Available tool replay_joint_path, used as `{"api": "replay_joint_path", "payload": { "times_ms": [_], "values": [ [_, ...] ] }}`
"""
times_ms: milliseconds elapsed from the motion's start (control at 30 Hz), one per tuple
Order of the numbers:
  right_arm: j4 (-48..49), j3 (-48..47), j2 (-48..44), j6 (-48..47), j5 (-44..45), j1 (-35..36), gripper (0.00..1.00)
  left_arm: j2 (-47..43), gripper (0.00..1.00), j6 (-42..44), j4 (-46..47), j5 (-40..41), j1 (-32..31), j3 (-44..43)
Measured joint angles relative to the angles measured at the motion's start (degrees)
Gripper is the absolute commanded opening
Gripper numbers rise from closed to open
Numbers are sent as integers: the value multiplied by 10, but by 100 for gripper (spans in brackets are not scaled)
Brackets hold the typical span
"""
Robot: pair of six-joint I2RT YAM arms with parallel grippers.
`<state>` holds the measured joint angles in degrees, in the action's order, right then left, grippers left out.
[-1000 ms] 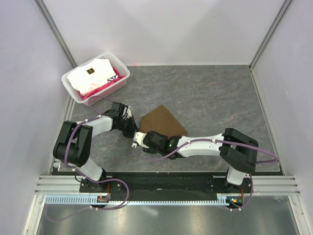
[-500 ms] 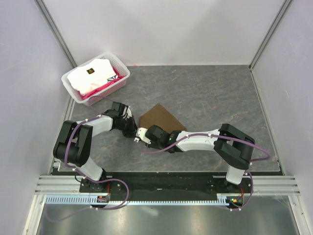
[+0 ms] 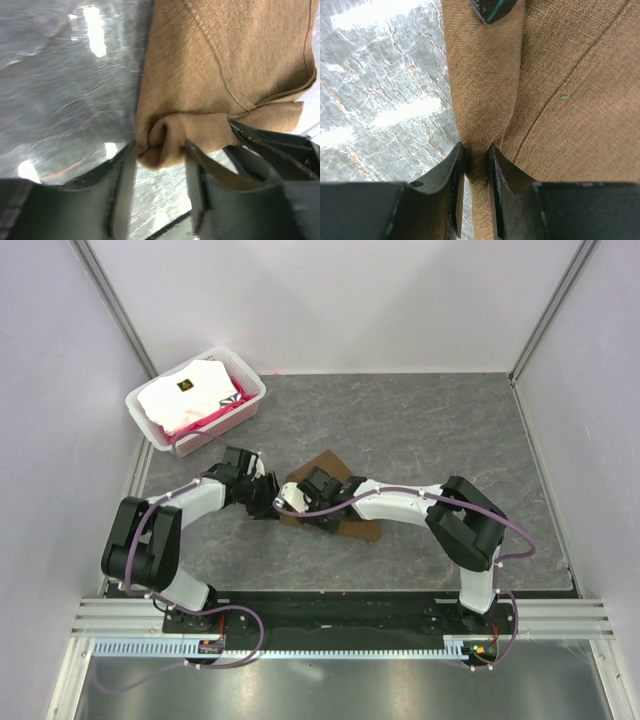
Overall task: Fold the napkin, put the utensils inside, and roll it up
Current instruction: Roll the napkin with the utensil
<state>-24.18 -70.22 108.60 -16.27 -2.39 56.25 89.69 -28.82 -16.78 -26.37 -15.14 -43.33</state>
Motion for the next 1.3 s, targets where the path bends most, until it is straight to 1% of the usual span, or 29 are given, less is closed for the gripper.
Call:
{"api": "replay_joint_path", "payload": {
  "times_ms": [200, 300, 533, 700, 867, 1133, 1300],
  "values": [
    [-30, -25, 13, 7, -79, -36, 16, -93, 64, -3, -4, 49, 5, 41],
    [-54, -46, 26, 7, -122, -53, 15, -141, 65, -5, 7, 56, 6, 71],
    [-131, -109, 76, 4, -238, -83, 14, -176, 69, -8, 48, 35, 6, 123],
    [-176, -136, 109, -1, -328, -102, 14, -201, 70, -14, 68, 32, 6, 149],
    [-221, -157, 146, -4, -414, -120, 14, -206, 69, -18, 80, 33, 6, 156],
    [-269, -182, 191, -16, -493, -139, 13, -168, 65, -19, 102, 19, 5, 156],
    [-289, -197, 211, -21, -517, -147, 13, -147, 56, -20, 118, 3, -2, 156]
  ]
}}
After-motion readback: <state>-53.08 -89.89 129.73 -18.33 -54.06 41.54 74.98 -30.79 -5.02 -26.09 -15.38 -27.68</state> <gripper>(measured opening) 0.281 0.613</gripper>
